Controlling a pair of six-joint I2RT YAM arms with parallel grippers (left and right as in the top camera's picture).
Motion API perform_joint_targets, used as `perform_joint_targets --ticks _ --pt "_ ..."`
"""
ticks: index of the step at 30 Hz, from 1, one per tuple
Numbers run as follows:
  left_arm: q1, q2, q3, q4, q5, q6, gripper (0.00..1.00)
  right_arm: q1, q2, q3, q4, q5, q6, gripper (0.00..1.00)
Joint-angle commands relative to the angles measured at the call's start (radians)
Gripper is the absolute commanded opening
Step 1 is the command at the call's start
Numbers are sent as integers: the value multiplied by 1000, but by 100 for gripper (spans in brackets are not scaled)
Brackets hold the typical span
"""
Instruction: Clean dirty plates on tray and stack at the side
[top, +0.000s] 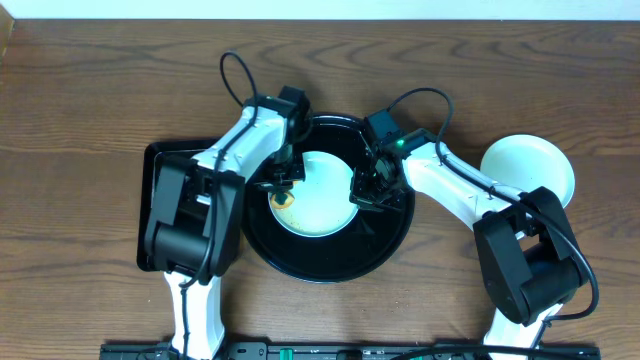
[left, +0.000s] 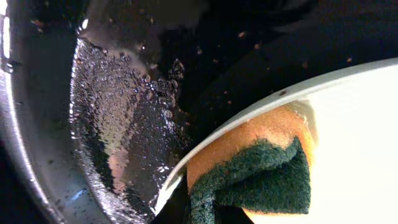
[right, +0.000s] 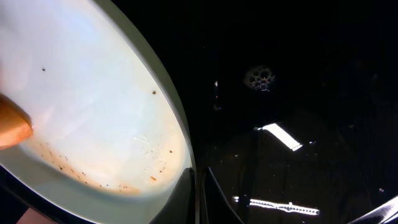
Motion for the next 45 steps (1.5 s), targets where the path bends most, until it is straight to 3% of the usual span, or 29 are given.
perform_joint_targets --ticks 1,16,17,20,21,23,25,26,28,31,34,36,38,45 --pt "29 54 46 -28 -404 -23 7 -24 29 -47 -56 213 -12 1" --pt "-24 -120 89 -96 -393 -34 7 -24 29 -47 -38 213 -35 1" --pt "-24 -133 89 -100 -393 -35 8 -24 29 -47 -35 213 -37 5" --pt "-22 -172 89 -109 -392 -35 7 -24 29 -47 -27 212 -52 64" --pt "-21 -182 89 -111 -393 -34 7 -24 29 -47 -26 212 -59 77" --pt "-21 -195 89 -113 -393 -32 8 -24 29 -47 -23 212 -72 80" --pt "-21 -199 89 -114 -393 -27 8 -23 29 -47 -20 212 -84 75" --pt "-21 -200 88 -117 -393 -26 7 -23 29 -47 -19 212 -85 66" --pt "-21 -200 88 -124 -393 -26 8 -23 29 -47 -19 212 -85 39" --pt "-16 -200 88 -129 -393 -16 7 -22 29 -49 -9 213 -84 30" --pt "4 -200 88 -139 -393 -16 8 -22 34 -63 31 211 -62 31" --pt "22 -200 88 -152 -393 -16 7 -22 37 -77 65 203 -55 20" --pt "40 -200 88 -163 -393 -16 7 -22 44 -86 97 190 -54 1" --pt "80 -200 88 -203 -392 -16 7 -22 20 -83 125 318 -59 2"
